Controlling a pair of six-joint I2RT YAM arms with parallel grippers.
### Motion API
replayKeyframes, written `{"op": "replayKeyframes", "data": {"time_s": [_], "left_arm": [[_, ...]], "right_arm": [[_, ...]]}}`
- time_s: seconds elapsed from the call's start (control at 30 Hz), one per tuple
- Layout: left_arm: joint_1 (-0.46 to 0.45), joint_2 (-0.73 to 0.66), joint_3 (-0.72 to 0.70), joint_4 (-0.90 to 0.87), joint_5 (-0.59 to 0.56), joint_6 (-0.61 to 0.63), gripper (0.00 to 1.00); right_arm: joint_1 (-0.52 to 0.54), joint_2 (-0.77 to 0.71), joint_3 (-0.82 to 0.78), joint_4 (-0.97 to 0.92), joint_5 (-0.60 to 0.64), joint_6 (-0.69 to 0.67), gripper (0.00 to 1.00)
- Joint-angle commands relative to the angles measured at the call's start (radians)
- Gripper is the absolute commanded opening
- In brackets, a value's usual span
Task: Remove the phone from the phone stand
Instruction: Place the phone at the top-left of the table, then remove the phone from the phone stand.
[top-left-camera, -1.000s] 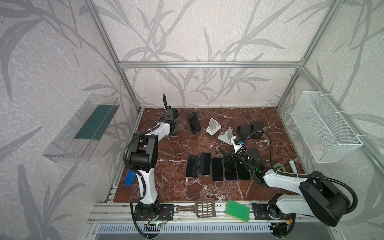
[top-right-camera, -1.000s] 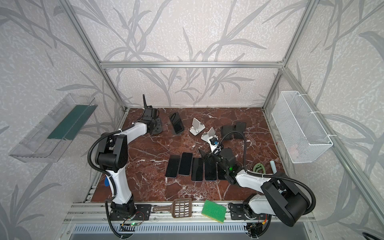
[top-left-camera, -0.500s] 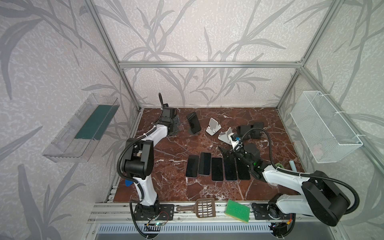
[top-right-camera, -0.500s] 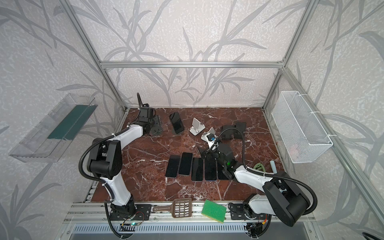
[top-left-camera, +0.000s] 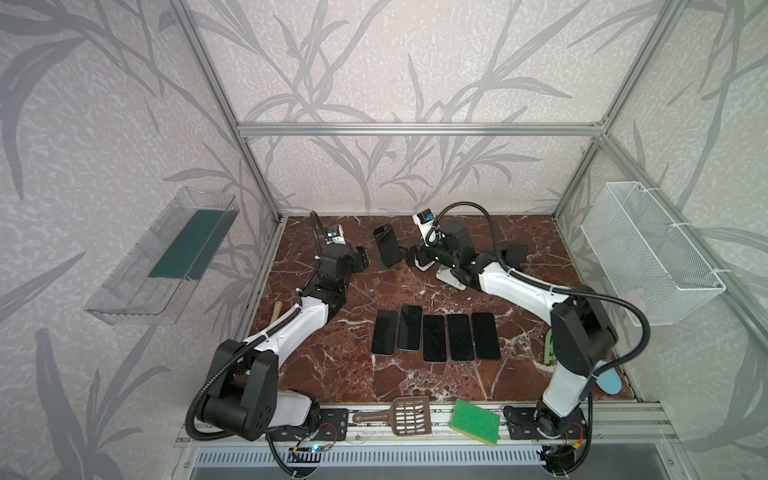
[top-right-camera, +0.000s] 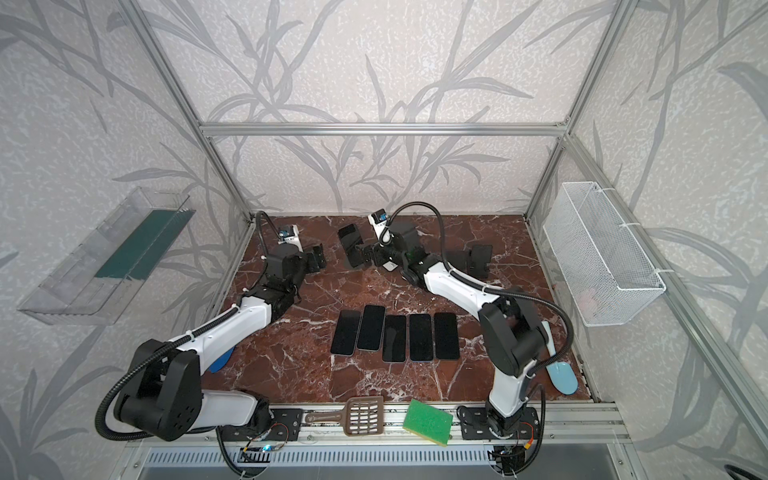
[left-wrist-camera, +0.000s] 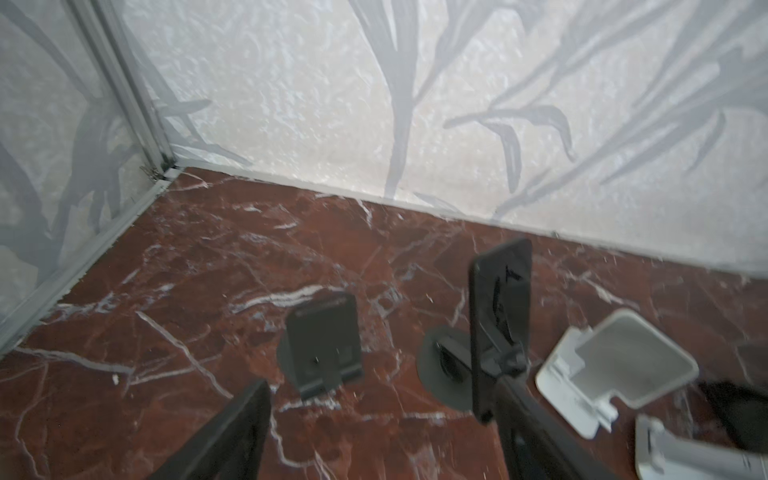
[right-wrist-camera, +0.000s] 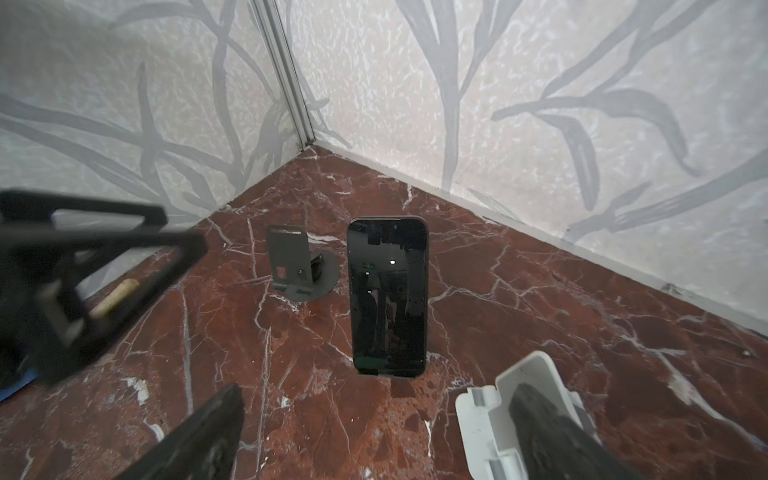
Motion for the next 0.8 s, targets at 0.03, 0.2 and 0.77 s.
{"op": "replayKeyframes", "data": {"time_s": [0.03, 0.2, 0.77], "left_arm": [[-0.031, -0.074, -0.128, 0.175, -0.053, 0.061, 0.85], [-0.029, -0.112, -0.208, 0.183, -0.077, 0.073, 0.86], [-0.029, -0.045, -0.231, 0.264, 0.026, 0.146, 0.86]], "right_arm": [[0.033, 0.13, 0.169, -0.197, 0.009, -0.01, 0.99], [0.039, 0.241, 0.299, -0.217, 0.043, -0.01, 0.99], [0.029, 0.565, 0.77, -0.376, 0.1, -0.018, 0.99]]}}
